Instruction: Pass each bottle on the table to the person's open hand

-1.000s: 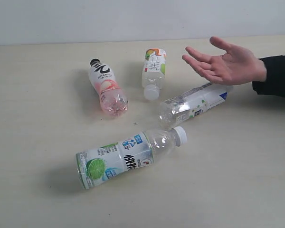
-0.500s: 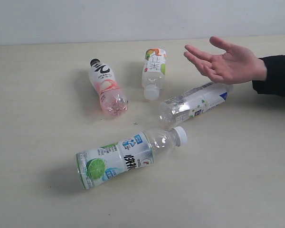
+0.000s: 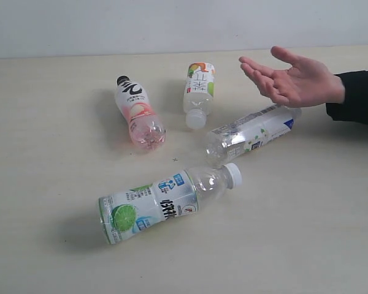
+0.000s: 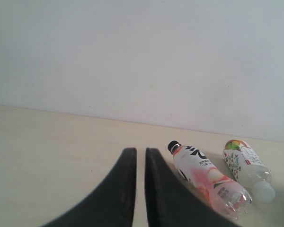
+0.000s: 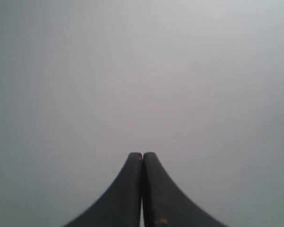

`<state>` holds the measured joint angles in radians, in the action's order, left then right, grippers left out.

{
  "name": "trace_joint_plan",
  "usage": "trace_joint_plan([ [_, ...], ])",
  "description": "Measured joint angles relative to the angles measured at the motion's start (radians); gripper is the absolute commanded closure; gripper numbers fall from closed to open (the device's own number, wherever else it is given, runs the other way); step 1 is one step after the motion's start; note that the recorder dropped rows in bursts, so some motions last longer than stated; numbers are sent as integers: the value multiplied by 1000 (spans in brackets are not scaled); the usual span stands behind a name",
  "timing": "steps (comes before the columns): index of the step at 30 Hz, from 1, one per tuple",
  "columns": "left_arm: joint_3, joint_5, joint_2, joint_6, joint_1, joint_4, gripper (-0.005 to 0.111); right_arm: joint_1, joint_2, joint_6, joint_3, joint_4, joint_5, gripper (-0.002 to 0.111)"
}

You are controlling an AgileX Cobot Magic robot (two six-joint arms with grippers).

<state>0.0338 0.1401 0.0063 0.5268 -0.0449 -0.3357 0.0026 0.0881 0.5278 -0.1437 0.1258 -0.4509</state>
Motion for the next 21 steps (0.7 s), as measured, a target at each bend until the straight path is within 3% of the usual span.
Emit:
trace_joint_plan([
  [3, 0, 0, 0, 0, 0, 0, 97, 0, 167, 23, -190, -194, 150, 108],
  [6, 0, 0, 0, 0, 0, 0, 97, 0, 340, 105, -415, -471, 409, 108],
  [9, 0, 0, 0, 0, 0, 0, 97, 0, 473, 24, -583, -583, 685, 108],
  [14, 0, 0, 0, 0, 0, 0, 97, 0, 626, -296, -757, -532, 921, 108],
  [21, 0, 0, 0, 0, 0, 0, 97, 0, 836, -687, -907, -305, 1266, 108],
])
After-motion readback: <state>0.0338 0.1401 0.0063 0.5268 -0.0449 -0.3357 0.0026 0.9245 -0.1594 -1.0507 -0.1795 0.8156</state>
